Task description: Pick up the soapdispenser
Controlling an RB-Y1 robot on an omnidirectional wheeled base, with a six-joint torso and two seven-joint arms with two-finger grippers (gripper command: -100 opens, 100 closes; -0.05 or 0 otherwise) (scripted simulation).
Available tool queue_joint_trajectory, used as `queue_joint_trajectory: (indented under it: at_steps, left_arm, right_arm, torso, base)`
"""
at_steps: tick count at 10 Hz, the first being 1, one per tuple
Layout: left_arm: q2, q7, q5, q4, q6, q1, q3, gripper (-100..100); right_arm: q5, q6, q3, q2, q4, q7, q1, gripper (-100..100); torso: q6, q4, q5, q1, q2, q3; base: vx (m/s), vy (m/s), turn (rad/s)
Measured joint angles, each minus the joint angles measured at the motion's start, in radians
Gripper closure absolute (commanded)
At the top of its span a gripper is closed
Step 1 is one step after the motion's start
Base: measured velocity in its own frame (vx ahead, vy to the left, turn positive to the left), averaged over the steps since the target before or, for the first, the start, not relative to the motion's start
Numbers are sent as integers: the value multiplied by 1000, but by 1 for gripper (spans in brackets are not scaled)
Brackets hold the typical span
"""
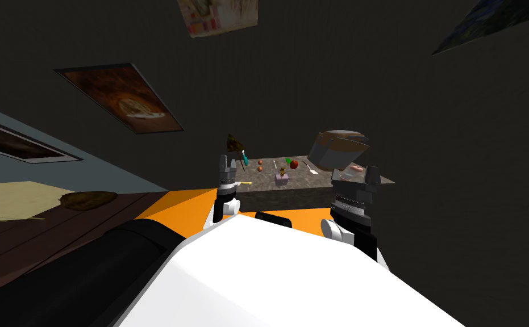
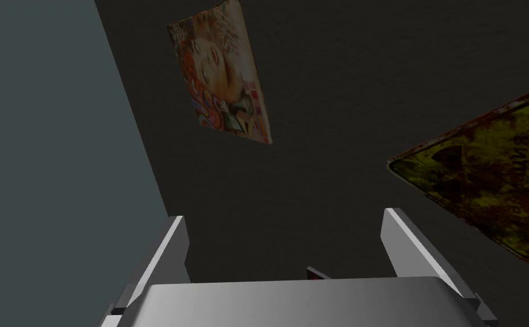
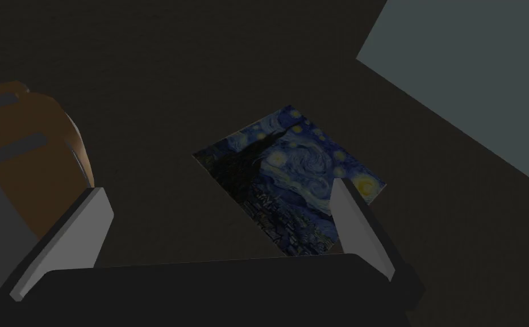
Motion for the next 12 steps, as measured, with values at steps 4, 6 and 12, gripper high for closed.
queue_joint_trajectory:
  at_steps: [4, 6, 12]
  left_arm:
    - [0, 0, 0, 0, 0, 0, 0, 0]
    - [0, 0, 0, 0, 0, 0, 0, 0]
    - [0, 0, 0, 0, 0, 0, 0, 0]
  right_arm:
    - [40, -10, 6, -108, 54, 7, -13, -100]
    - [70, -24, 21, -162, 77, 16, -2, -100]
    - [146, -50, 45, -311, 143, 39, 6, -100]
  torso:
    - [0, 0, -1, -5, 0, 0]
    - [0, 0, -1, -4, 0, 0]
    - [0, 0, -1, -3, 0, 0]
  base:
    - [3, -54, 108]
    - [1, -47, 90]
    - [-10, -36, 103]
